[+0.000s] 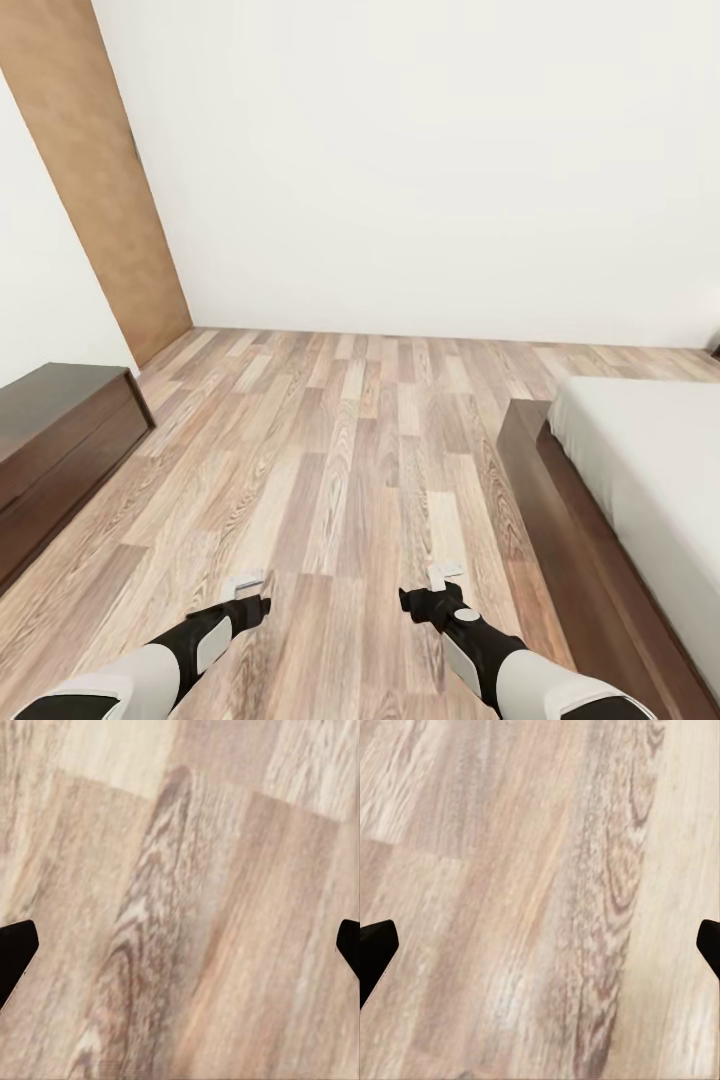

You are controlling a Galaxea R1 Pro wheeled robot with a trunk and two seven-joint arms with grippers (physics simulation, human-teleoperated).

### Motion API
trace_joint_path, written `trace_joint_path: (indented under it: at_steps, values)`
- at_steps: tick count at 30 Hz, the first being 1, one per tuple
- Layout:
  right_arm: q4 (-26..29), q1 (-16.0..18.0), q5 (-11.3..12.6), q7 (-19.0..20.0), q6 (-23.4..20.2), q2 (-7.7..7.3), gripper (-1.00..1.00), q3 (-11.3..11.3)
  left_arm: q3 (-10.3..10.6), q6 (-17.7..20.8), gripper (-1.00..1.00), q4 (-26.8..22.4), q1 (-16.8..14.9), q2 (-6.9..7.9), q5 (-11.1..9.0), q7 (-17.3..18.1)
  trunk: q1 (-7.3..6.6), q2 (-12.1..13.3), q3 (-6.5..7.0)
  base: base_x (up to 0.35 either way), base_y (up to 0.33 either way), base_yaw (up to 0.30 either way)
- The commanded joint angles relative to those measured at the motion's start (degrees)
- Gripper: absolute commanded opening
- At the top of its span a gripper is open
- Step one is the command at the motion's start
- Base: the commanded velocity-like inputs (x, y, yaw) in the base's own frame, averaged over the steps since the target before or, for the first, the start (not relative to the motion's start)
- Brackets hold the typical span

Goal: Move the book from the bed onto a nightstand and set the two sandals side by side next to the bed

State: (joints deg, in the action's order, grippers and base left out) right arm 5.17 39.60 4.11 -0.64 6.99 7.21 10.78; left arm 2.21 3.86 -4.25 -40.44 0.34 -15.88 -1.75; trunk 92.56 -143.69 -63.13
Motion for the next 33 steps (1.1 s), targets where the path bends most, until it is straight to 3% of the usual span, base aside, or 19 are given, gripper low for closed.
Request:
trace_joint_path:
  at_steps: [1, 33]
  values:
    - [-0.1, 0.0, 0.4, -0.1, 0.2, 0.00, 1.00, 0.4, 0.3, 0.4, 1.00, -0.1, 0.0, 0.01, -0.5, -0.2, 0.02, 0.0, -0.05, 0.332, 0.000, 0.000]
    - [-1.4, 0.0, 0.3, 0.1, 0.2, 0.07, 1.00, 0.5, 0.1, 0.3, 1.00, -0.1, 0.0, 0.01, -0.5, -0.3, 0.02, 0.0, -0.05, 0.331, 0.000, 0.000]
